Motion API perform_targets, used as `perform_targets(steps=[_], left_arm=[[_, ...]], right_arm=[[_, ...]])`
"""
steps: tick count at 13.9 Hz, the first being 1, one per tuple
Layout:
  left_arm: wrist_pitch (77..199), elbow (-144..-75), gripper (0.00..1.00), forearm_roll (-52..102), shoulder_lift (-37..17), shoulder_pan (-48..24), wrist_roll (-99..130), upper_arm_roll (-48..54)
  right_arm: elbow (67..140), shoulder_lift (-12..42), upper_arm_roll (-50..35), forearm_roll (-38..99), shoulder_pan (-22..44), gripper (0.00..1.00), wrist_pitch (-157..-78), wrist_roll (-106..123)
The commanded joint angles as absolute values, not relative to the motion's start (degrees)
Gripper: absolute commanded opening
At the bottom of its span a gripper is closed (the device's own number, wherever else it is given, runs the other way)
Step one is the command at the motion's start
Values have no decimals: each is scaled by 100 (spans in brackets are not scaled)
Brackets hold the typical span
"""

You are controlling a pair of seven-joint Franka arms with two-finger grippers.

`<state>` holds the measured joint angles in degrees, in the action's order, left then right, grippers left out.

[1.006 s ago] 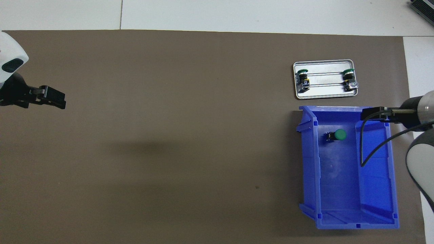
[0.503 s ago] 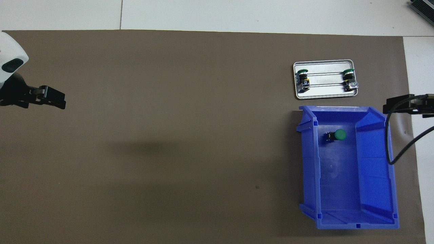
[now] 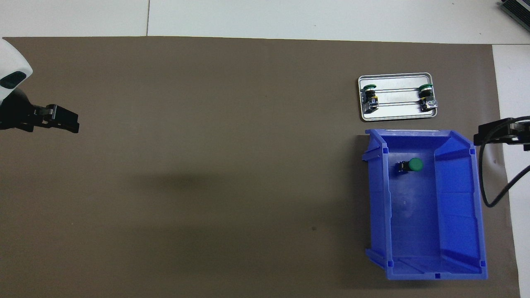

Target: Place and press button with both arms

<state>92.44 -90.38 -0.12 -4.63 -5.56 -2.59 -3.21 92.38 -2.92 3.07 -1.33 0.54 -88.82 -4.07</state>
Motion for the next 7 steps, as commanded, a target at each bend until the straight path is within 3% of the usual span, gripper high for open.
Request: perform_targets(steps=[1, 7], left_arm=[[9369, -9264, 100, -97, -281, -510, -202, -281], [9360, -9264, 100, -97, -281, -510, -202, -281]], right_arm=[[9368, -351, 431, -193, 176, 100, -8859, -492], [9387, -369, 369, -299, 176, 100, -8824, -431]])
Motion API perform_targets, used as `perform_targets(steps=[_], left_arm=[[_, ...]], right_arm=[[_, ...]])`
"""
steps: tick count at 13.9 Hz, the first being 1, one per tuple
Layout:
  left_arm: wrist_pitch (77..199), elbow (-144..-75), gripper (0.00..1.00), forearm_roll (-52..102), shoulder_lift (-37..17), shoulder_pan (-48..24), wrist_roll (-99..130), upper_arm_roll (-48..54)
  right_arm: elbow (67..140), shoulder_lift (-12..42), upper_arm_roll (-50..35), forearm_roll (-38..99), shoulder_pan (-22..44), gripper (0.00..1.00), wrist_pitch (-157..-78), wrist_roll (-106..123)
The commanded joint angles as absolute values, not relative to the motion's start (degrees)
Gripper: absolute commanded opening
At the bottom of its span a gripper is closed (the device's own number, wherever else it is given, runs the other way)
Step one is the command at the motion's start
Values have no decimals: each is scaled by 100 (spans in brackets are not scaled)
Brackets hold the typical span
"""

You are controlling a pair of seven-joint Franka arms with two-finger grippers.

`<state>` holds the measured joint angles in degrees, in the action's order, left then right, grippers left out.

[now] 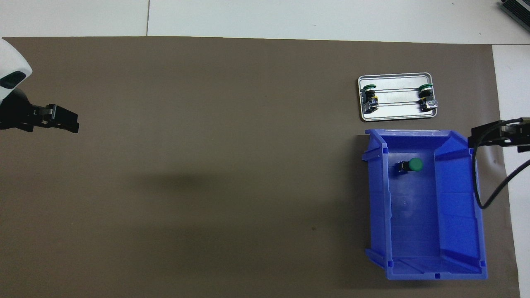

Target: Place and press button with both arms

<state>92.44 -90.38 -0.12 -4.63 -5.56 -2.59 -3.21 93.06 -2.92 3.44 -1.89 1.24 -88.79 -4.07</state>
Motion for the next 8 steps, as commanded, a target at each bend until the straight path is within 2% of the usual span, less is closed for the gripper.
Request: perform_targets(steps=[1, 8], left_arm=[[9369, -9264, 100, -97, -281, -518, -202, -281], [9369, -9264, 100, -97, -281, -510, -202, -281]], right_arm=[[9369, -369, 369, -290, 167, 100, -8798, -431], [9316, -413, 378, -229, 167, 100, -8657, -483]])
